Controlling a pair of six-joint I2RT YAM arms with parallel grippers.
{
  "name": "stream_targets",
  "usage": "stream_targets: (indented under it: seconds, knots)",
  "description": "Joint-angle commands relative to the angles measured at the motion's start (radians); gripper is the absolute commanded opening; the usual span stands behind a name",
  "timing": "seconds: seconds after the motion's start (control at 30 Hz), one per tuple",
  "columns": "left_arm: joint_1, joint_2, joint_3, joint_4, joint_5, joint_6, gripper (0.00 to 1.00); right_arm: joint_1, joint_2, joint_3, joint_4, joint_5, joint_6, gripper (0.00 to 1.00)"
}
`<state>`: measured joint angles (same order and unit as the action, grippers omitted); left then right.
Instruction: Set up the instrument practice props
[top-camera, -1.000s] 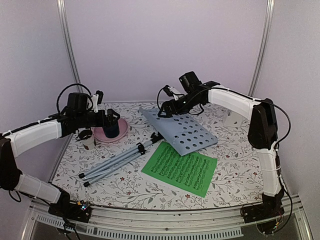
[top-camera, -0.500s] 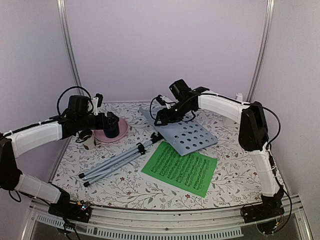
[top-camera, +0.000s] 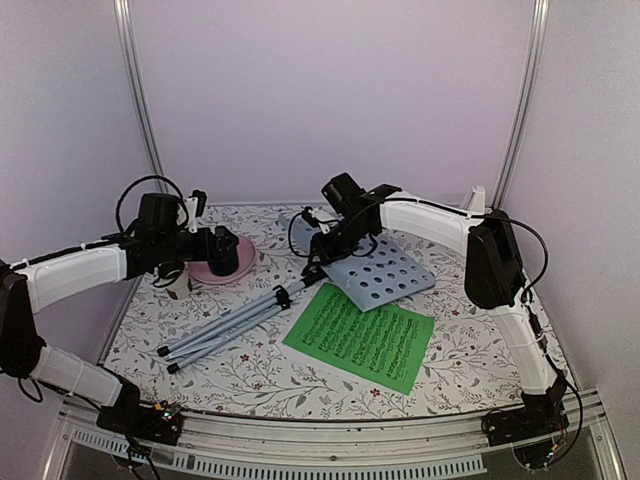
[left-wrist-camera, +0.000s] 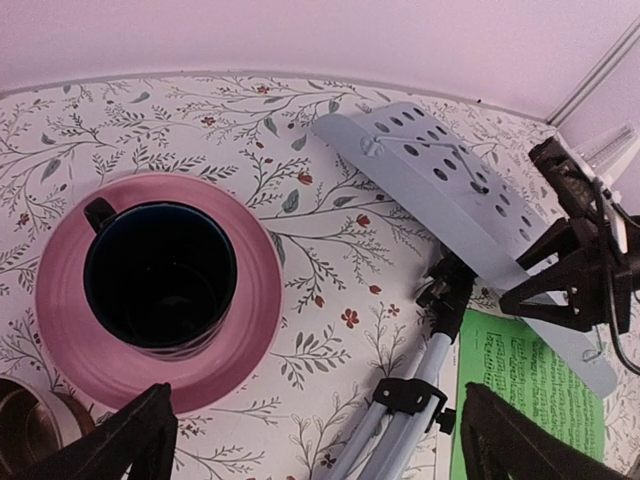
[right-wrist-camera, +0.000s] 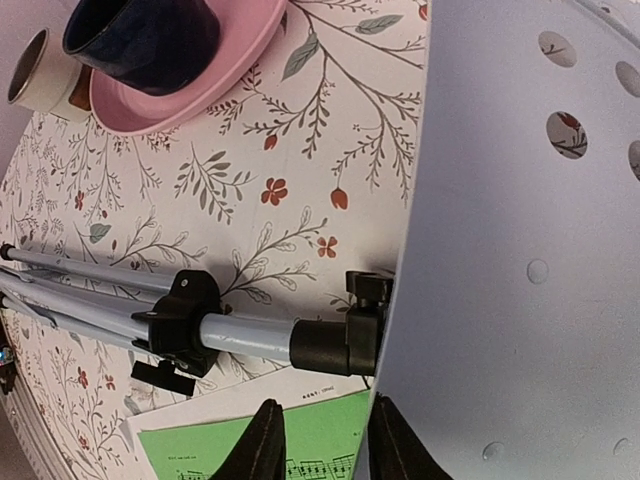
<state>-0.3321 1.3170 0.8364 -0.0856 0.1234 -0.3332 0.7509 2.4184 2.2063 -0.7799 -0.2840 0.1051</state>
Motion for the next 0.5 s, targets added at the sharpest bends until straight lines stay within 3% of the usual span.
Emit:
stream_targets:
  seconds: [0.0, 0.27, 0.47]
  knots:
    - [-0.010, 0.021, -0.017, 0.041, -0.005, -0.007, 0.99, 0.002, 0.036, 0.032, -0.015, 0.003, 0.003, 0.28]
    - [-0.010, 0.052, -0.015, 0.053, -0.015, -0.008, 0.99, 0.003, 0.047, 0.032, -0.045, 0.038, 0.008, 0.23]
    - [-0.010, 0.066, -0.012, 0.053, -0.033, -0.008, 0.99, 0.003, 0.031, 0.042, -0.049, 0.069, 0.023, 0.08]
